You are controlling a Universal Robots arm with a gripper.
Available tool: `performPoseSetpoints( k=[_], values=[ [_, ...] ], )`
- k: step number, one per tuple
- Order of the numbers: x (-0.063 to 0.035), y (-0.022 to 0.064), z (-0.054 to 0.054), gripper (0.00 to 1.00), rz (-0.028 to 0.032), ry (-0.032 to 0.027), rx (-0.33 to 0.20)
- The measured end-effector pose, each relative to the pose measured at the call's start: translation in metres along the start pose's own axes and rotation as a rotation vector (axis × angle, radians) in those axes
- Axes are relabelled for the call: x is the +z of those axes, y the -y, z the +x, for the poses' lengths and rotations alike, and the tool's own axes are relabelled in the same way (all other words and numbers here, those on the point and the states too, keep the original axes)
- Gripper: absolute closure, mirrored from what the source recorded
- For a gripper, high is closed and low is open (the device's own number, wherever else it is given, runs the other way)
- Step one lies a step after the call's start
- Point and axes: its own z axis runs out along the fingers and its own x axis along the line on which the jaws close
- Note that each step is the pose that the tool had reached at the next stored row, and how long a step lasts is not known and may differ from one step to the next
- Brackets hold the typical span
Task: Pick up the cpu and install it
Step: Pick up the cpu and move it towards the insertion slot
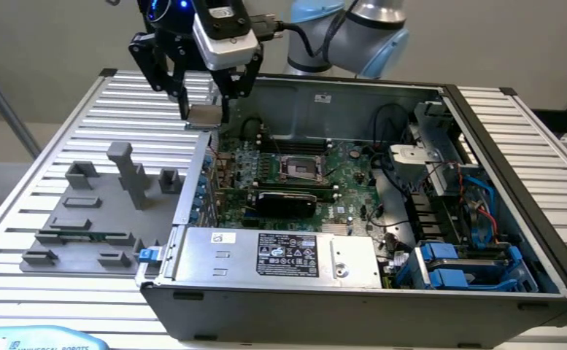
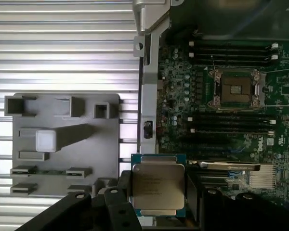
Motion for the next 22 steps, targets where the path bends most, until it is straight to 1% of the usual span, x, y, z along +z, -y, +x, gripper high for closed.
performPoseSetpoints(
  k=[5,14,18,22],
  values=[
    [0.0016,-0.0022,-0.023,0.45,-0.0019,-0.0011,0.0],
    [0.0088,-0.0075,-0.064,0.45,-0.0042,-0.0037,0.0],
    [0.0145,-0.0133,-0.081,0.45,-0.005,-0.0037,0.0],
    [0.0211,-0.022,-0.09,0.45,-0.0075,-0.0037,0.0]
  ],
)
